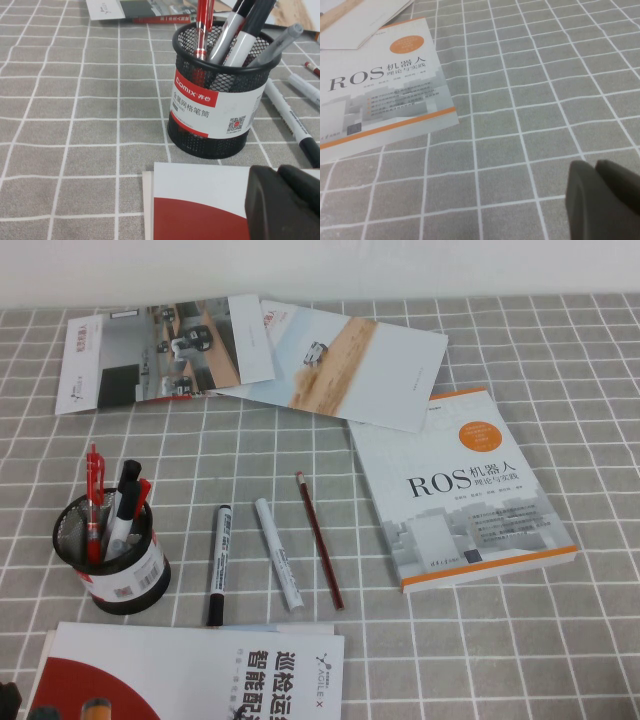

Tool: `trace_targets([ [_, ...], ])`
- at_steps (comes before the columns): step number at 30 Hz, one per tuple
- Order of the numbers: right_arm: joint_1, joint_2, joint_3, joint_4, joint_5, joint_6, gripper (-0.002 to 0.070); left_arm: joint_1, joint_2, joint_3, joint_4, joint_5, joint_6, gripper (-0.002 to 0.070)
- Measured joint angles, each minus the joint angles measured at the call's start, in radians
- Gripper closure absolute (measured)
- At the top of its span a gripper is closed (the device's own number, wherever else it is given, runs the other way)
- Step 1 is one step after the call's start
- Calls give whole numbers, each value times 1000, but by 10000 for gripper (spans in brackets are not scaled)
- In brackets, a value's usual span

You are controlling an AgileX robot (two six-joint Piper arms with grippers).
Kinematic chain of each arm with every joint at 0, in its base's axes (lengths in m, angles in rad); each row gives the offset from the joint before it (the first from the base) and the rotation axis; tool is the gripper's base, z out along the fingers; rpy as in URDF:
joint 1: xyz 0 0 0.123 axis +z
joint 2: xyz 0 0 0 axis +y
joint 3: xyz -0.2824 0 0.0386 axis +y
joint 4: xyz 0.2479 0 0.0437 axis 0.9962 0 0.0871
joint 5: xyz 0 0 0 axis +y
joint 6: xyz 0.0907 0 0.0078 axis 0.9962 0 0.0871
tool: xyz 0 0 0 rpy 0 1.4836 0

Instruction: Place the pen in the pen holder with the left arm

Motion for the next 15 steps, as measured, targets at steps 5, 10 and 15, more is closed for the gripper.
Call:
trace_targets([
  [5,0,0,0,0,0,0,691,0,0,0,0,0,0,675],
  [10,0,0,0,0,0,0,691,0,0,0,0,-4,0,675],
  [15,0,0,0,0,0,0,691,0,0,0,-29,-65,-7,675],
])
